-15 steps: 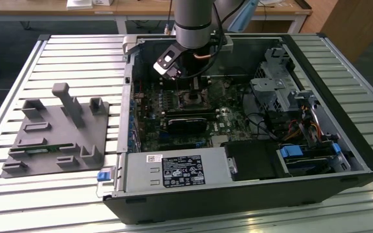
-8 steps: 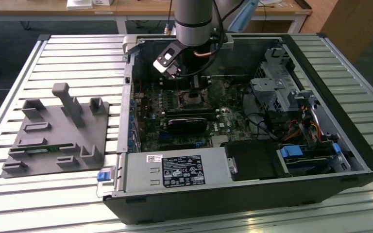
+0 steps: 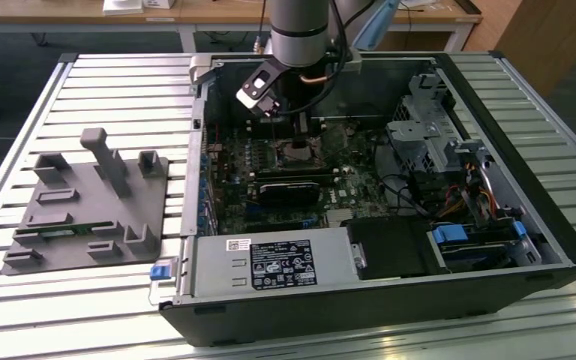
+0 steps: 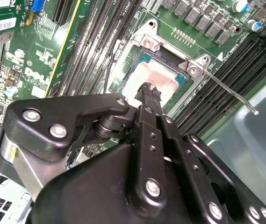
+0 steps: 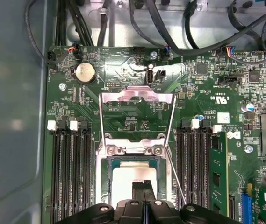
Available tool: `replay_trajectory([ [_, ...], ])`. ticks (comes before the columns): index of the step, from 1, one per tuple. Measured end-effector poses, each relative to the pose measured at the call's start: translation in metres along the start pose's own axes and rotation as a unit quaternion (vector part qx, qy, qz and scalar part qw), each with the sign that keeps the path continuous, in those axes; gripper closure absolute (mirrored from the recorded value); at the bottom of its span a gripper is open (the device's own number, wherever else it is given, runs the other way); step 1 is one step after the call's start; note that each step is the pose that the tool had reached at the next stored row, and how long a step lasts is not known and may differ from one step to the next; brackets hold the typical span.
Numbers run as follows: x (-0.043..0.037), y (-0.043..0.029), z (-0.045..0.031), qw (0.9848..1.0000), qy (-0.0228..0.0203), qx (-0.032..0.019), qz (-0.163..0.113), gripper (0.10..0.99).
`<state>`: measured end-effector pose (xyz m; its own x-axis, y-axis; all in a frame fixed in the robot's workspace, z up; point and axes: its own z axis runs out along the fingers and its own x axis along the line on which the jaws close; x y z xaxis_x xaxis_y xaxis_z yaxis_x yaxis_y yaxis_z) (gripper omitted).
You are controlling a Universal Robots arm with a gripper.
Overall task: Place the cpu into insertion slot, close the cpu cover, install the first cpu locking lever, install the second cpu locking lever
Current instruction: 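Close the cpu cover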
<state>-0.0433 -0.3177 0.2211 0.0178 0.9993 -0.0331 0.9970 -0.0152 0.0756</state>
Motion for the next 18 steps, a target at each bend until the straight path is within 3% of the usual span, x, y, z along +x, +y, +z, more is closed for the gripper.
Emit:
replay_trajectory([
  [8, -0.0002, 0.0006, -0.0073, 1.0000, 0.0001, 0.0002, 0.000, 0.980],
  [13, -0.0005, 0.0012, -0.0157, 1.0000, 0.0001, 0.0007, 0.000, 0.980],
  [18, -0.0008, 0.0020, -0.0253, 1.0000, 0.0038, 0.0013, 0.001, 0.980],
])
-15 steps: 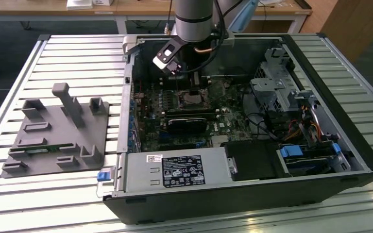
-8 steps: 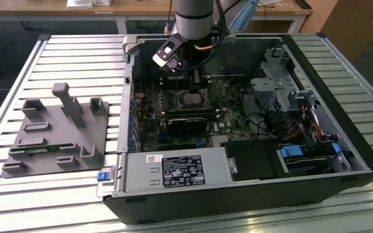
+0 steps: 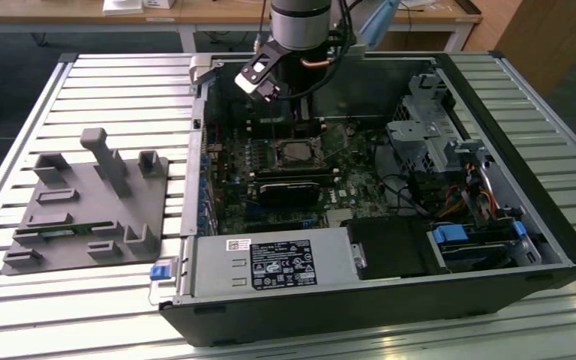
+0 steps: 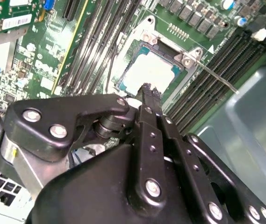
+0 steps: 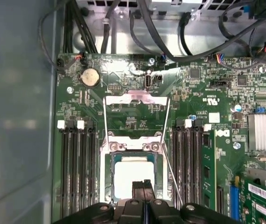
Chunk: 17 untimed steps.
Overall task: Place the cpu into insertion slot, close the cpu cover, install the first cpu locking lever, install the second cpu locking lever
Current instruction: 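Close the cpu cover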
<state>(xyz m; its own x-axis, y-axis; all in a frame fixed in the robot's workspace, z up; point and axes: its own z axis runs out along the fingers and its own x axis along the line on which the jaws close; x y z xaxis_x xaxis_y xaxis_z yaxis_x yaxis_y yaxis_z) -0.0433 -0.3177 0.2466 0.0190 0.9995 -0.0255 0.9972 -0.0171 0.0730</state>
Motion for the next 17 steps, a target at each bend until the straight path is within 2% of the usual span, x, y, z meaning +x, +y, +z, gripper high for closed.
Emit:
replay_trajectory([
  [2, -0.0002, 0.0003, -0.0041, 1.0000, 0.0039, 0.0003, 0.000, 0.980],
  [4, -0.0013, 0.0003, -0.0049, 0.9999, 0.0131, 0.0007, 0.001, 0.980],
  [8, -0.0045, 0.0020, -0.0047, 0.9998, 0.0217, 0.0021, 0.002, 0.980],
  [10, -0.0049, 0.0071, -0.0043, 0.9997, 0.0233, 0.0043, 0.002, 0.980],
  [15, -0.0047, 0.0253, -0.0030, 0.9996, 0.0270, 0.0094, 0.002, 0.980],
  [17, -0.0047, 0.0270, -0.0052, 0.9996, 0.0276, 0.0110, 0.002, 0.980],
])
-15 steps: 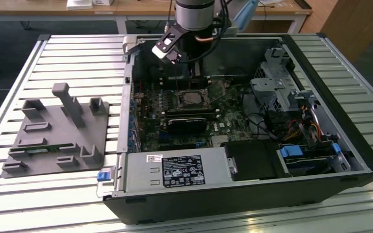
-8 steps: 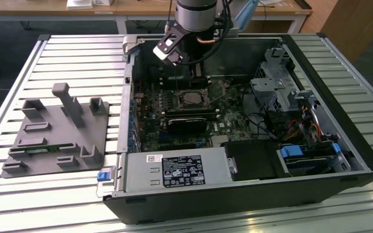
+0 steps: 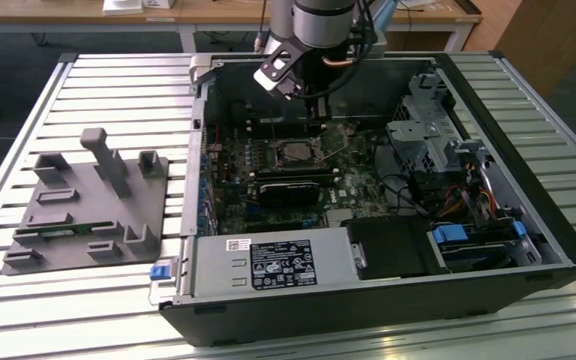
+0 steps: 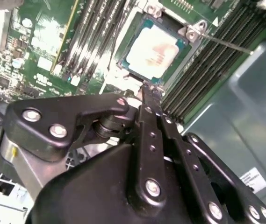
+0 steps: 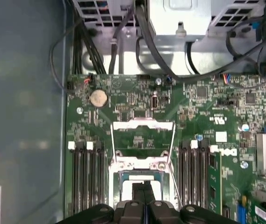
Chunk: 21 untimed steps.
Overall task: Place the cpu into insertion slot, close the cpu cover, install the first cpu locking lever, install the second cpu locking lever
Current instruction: 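Close the cpu cover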
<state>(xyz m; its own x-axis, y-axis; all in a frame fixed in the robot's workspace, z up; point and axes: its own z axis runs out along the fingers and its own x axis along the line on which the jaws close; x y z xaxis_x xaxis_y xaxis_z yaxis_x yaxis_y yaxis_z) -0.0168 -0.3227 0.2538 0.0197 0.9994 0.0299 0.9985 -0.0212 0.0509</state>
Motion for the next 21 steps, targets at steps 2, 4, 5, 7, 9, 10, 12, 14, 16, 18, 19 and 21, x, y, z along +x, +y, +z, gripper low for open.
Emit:
replay_trajectory([
  [2, 0.0002, 0.0004, -0.0061, 1.0000, 0.0008, 0.0005, 0.000, 0.980],
  [4, 0.0003, 0.0022, -0.0079, 1.0000, 0.0014, 0.0011, 0.000, 0.980],
  [5, 0.0003, 0.0043, -0.0077, 1.0000, 0.0016, 0.0014, 0.000, 0.980],
  [7, 0.0005, 0.0112, -0.0074, 1.0000, 0.0016, 0.0025, 0.000, 0.980],
  [9, 0.0006, 0.0198, -0.0070, 1.0000, 0.0015, 0.0037, 0.000, 0.980],
  [10, 0.0007, 0.0239, -0.0069, 1.0000, 0.0015, 0.0042, 0.000, 0.980],
  [12, 0.0008, 0.0301, -0.0065, 1.0000, 0.0015, 0.0045, 0.000, 0.980],
  [14, 0.0010, 0.0363, -0.0059, 1.0000, 0.0016, 0.0046, 0.000, 0.980],
  [16, 0.0011, 0.0414, -0.0053, 1.0000, 0.0017, 0.0046, -0.002, 0.980],
  [18, 0.0012, 0.0447, -0.0050, 0.9999, 0.0021, 0.0048, -0.009, 0.980],
  [19, 0.0012, 0.0466, -0.0047, 0.9999, 0.0022, 0.0049, -0.012, 0.980],
  [21, 0.0012, 0.0496, -0.0040, 0.9999, 0.0022, 0.0051, -0.014, 0.980],
])
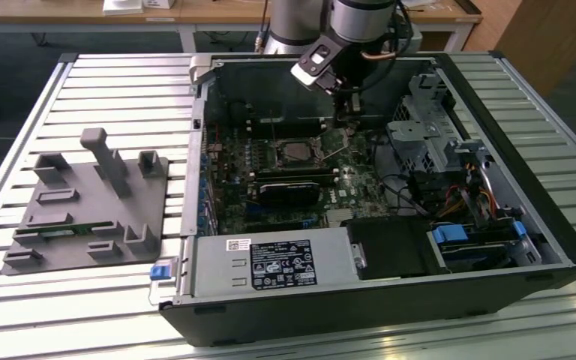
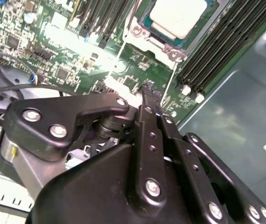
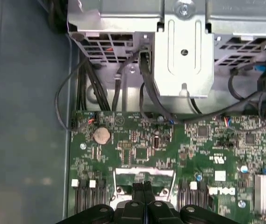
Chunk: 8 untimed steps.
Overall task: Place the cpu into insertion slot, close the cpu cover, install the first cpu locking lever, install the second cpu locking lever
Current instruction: 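Close the cpu cover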
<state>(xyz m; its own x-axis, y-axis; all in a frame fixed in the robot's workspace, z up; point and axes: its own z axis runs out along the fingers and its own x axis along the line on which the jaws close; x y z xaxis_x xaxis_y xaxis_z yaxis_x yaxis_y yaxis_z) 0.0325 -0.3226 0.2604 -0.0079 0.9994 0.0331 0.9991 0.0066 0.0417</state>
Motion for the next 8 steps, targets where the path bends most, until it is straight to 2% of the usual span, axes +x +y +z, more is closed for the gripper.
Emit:
replay_trajectory([
  [8, -0.0001, 0.0106, 0.0032, 1.0000, 0.0000, 0.0000, 0.000, 0.980],
])
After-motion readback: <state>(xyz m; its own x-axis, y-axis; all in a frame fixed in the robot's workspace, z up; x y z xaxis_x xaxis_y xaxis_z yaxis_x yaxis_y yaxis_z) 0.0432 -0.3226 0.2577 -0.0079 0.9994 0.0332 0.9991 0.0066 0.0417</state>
